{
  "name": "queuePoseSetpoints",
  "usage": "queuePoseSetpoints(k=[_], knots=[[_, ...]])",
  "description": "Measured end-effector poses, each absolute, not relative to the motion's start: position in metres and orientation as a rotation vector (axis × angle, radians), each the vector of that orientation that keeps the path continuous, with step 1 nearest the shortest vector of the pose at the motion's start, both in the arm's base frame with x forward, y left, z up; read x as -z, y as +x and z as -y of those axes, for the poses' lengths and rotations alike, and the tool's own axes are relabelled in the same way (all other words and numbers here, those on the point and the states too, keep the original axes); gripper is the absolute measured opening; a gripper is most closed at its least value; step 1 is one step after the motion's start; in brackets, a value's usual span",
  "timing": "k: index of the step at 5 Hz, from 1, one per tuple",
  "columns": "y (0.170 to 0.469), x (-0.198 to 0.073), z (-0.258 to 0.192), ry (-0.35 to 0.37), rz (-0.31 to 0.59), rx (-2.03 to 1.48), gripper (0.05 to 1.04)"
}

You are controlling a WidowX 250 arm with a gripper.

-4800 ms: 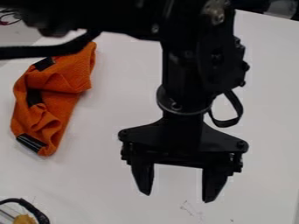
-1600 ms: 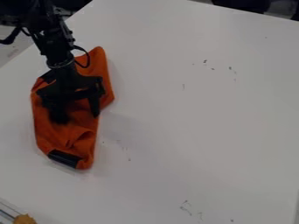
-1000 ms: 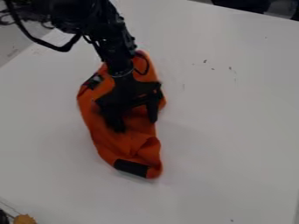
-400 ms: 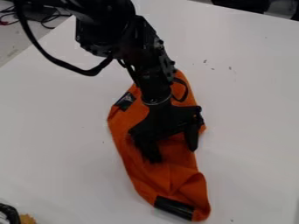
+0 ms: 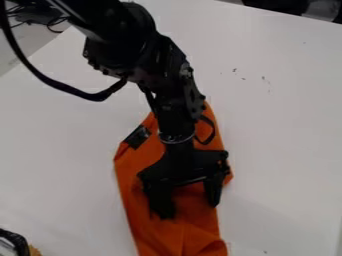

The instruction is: Move the cloth from top left to bottom right

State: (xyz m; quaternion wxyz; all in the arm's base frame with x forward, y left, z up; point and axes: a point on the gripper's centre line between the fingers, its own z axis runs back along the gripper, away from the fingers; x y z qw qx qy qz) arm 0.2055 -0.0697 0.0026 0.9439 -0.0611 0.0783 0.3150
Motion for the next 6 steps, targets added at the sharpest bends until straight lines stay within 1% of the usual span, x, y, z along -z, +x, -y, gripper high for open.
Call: queuePoseSetpoints(k=[1, 2, 4, 5, 6], knots=[[0.203, -0.015, 0.061, -0.069, -0.149, -0.637, 1.001], [0.214, -0.038, 0.056, -0.035, -0.103, -0.629, 1.001], [0.222, -0.069, 0.064, 0.001, -0.044, -0.597, 1.001], [0.224, -0.087, 0.066, -0.001, -0.032, -0.611, 1.001], [0.222, -0.094, 0.059, -0.041, -0.055, -0.621, 1.001]])
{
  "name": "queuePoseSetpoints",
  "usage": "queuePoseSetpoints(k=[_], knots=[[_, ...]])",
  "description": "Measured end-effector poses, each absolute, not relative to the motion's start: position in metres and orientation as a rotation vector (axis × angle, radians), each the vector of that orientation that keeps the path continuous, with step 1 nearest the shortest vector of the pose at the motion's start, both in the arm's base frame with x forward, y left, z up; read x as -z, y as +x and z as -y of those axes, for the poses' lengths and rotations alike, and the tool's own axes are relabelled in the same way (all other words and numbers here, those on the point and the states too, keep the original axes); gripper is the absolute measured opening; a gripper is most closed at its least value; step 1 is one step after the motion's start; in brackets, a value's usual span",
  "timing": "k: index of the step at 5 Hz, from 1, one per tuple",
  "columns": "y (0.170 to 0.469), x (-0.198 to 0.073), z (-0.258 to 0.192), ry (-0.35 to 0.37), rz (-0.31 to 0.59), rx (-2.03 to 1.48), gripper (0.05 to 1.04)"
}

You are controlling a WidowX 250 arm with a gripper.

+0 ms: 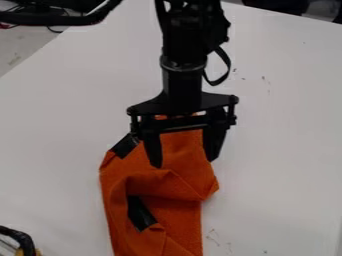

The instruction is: Move the cloth from top left to bottom right

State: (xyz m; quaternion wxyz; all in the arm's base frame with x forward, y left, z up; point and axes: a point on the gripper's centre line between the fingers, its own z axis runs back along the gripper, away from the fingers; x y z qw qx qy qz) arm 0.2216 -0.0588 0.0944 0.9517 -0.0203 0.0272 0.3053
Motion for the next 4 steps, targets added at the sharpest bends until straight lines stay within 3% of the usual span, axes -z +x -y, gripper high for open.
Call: queuePoseSetpoints(k=[2, 4], knots=[[0.209, -0.115, -0.008, -0.033, -0.004, -0.580, 1.000], [0.208, -0.134, -0.032, 0.055, -0.026, -0.401, 1.001]])
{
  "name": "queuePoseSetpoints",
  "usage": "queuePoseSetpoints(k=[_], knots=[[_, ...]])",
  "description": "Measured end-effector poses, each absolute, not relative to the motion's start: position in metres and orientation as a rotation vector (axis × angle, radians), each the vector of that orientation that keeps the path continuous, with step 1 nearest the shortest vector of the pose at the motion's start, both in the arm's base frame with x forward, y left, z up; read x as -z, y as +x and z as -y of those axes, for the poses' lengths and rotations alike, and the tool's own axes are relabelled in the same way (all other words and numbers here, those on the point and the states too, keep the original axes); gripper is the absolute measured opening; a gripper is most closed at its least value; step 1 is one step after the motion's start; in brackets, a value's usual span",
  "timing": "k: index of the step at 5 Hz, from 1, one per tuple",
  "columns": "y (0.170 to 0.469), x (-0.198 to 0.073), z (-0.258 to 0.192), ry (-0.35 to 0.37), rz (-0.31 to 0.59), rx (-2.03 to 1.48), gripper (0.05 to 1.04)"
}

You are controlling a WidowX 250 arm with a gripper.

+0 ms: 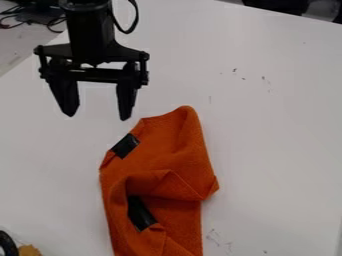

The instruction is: Move the cloth from top left to bottom right

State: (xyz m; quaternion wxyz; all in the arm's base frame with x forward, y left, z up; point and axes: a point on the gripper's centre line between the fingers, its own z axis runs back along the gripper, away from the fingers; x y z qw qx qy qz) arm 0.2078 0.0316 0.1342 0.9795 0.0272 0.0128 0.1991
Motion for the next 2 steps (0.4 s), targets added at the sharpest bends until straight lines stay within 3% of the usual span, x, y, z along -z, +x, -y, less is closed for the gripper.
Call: queuePoseSetpoints(k=[2], knots=[[0.209, -0.156, -0.038, 0.050, 0.050, -0.407, 1.001]])
